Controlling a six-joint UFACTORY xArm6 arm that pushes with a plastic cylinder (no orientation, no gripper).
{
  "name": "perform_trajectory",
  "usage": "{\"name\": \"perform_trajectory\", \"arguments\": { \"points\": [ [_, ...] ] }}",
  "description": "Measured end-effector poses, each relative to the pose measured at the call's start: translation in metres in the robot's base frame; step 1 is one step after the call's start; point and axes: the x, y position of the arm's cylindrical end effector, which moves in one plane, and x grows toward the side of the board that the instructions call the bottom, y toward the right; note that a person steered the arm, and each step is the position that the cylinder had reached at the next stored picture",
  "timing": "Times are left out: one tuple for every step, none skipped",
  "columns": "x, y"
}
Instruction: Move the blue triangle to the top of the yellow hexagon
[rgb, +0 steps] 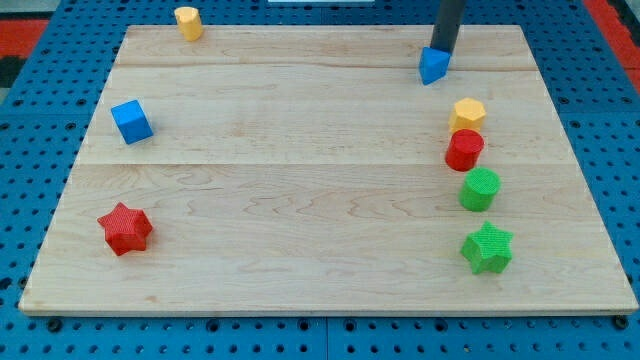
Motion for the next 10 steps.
{"name": "perform_trajectory", "arguments": {
  "points": [
    [-0.010, -0.018],
    [-0.013, -0.057],
    [0.021, -0.067],
    [0.034, -0.035],
    [-0.012, -0.035],
    [-0.008, -0.008],
    [0.020, 0.011],
    [0.019, -0.010],
    [-0.014, 0.034],
    [-0.015, 0.067]
  ]
}}
